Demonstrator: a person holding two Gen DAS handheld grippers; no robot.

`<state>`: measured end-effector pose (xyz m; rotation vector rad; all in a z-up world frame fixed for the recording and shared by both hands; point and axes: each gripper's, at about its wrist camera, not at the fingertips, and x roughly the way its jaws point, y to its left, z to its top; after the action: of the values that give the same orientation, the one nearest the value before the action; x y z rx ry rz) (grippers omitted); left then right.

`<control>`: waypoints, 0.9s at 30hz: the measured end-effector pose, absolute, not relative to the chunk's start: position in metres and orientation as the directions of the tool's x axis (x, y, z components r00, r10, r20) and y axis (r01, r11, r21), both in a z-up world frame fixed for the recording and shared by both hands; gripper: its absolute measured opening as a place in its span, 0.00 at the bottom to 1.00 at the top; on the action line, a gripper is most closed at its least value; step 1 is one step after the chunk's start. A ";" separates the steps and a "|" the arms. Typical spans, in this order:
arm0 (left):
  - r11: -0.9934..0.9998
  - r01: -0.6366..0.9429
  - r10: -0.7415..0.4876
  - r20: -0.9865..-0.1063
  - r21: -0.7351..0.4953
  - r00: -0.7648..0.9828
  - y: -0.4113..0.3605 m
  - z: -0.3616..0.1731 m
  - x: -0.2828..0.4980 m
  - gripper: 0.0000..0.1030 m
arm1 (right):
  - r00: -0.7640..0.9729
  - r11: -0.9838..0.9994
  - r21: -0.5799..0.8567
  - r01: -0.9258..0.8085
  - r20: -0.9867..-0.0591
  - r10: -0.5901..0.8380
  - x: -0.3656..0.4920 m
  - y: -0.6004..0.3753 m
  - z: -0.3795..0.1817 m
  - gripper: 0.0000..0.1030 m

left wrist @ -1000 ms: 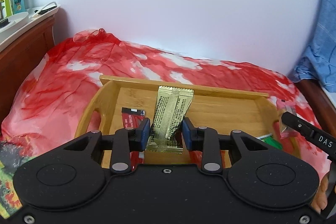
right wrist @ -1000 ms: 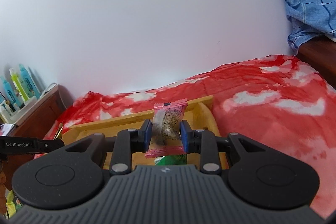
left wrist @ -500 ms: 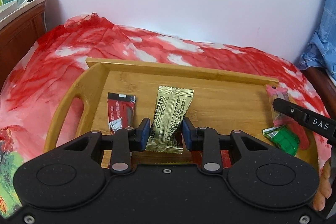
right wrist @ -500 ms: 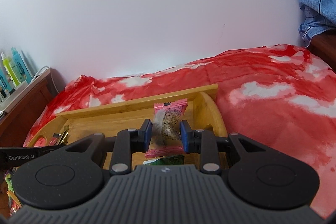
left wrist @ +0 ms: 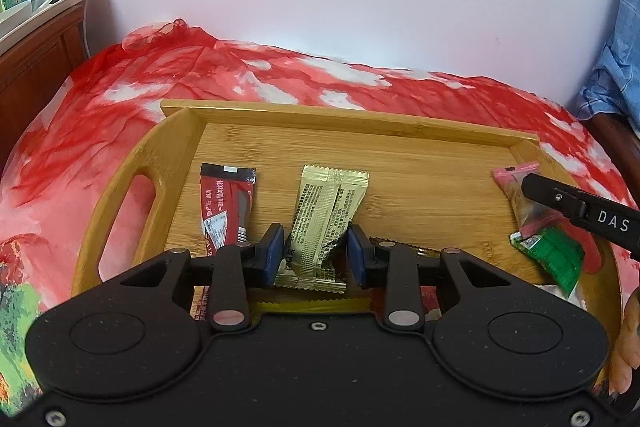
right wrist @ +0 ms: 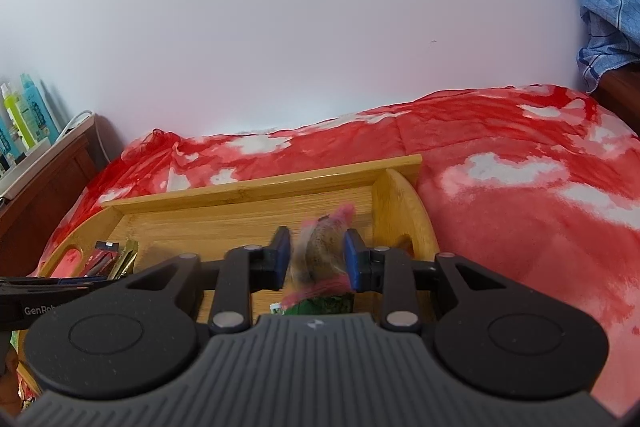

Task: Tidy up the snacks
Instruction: 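Carry both snacks onto the tray and open both grippers, then withdraw both grippers from the tray toward the remaining snacks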

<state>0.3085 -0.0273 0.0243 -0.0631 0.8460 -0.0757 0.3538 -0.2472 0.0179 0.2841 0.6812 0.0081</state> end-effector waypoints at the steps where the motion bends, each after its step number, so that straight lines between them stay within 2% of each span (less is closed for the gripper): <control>1: 0.996 0.042 -0.090 -0.745 -0.083 0.661 -0.028 0.024 0.309 0.31 | 0.779 0.961 0.263 0.083 -0.619 0.102 0.354 -0.247 0.018 0.35; 3: 0.996 0.039 -0.084 -0.747 -0.078 0.659 -0.029 0.025 0.309 0.34 | 0.791 0.958 0.276 0.075 -0.602 0.112 0.351 -0.249 0.020 0.38; 5: 0.996 0.034 -0.081 -0.746 -0.078 0.661 -0.029 0.027 0.308 0.39 | 0.807 0.956 0.285 0.072 -0.580 0.112 0.346 -0.250 0.024 0.52; 10: 0.998 0.046 -0.067 -0.729 -0.048 0.681 -0.031 0.038 0.298 0.57 | 0.836 0.966 0.254 0.046 -0.539 0.102 0.327 -0.244 0.039 0.58; 12: 0.998 0.053 -0.060 -0.722 -0.032 0.690 -0.033 0.043 0.291 0.67 | 0.845 0.972 0.234 0.034 -0.525 0.097 0.318 -0.239 0.046 0.63; 20: 0.996 0.086 -0.072 -0.706 -0.016 0.704 -0.035 0.059 0.258 0.88 | 0.853 0.983 0.186 0.007 -0.513 0.090 0.286 -0.227 0.055 0.80; 23: 0.995 0.094 -0.080 -0.706 -0.020 0.704 -0.035 0.062 0.244 0.90 | 0.863 0.979 0.203 0.013 -0.496 0.091 0.274 -0.225 0.060 0.85; 27: 0.994 0.100 -0.093 -0.708 -0.032 0.700 -0.033 0.064 0.225 0.90 | 0.872 0.982 0.190 0.000 -0.480 0.092 0.252 -0.219 0.064 0.88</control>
<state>0.2255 -0.0325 0.0645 0.0093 0.7881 -0.1079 0.2522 -0.2186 0.0641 0.1869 0.5090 0.0484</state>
